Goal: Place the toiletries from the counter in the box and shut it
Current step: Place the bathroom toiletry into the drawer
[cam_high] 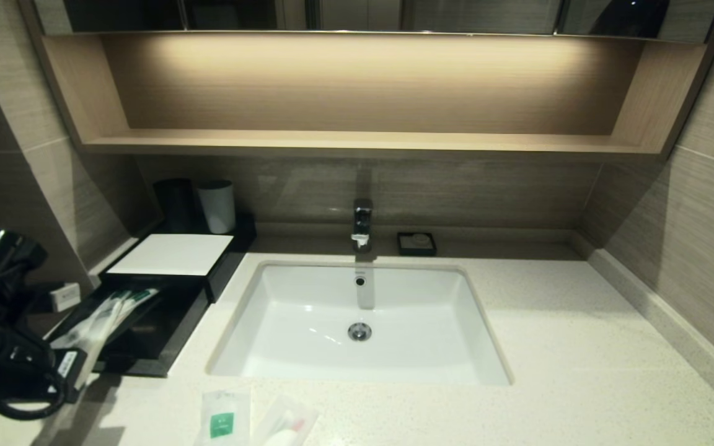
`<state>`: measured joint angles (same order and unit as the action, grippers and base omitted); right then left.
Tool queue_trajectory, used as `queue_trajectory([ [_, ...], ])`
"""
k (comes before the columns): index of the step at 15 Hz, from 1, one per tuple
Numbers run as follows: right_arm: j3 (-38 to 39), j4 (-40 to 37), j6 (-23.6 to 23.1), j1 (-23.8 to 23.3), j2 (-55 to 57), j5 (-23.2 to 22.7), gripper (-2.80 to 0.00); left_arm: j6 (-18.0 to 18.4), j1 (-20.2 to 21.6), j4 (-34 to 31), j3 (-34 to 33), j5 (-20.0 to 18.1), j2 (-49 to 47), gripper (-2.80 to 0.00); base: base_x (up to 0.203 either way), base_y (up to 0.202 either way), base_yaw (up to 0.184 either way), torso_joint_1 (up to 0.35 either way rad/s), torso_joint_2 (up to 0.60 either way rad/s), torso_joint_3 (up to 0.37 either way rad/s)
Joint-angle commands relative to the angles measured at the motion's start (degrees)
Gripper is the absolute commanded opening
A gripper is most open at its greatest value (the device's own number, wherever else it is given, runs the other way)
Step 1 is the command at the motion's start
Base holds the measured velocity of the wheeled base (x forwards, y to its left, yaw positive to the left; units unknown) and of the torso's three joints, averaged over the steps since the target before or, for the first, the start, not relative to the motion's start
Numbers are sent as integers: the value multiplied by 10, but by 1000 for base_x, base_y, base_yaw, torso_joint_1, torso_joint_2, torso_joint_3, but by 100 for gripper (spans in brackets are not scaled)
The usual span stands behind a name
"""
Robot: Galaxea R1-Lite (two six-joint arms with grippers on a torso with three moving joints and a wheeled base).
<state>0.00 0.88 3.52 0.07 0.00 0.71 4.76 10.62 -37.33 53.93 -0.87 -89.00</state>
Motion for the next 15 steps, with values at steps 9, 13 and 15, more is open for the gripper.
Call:
queue_trajectory([
  [9, 0, 0, 0, 0, 0, 0, -280, 45, 63, -180, 153, -1, -92, -280, 0, 0, 0, 0, 0, 0],
  [13, 0, 0, 0, 0, 0, 0, -280, 56, 66, -194, 189, -14, -131, -280, 0, 0, 0, 0, 0, 0],
  [15, 0, 1, 0, 0, 0, 0, -280, 58, 66, -193, 209, -18, -153, -280, 0, 0, 0, 0, 0, 0],
])
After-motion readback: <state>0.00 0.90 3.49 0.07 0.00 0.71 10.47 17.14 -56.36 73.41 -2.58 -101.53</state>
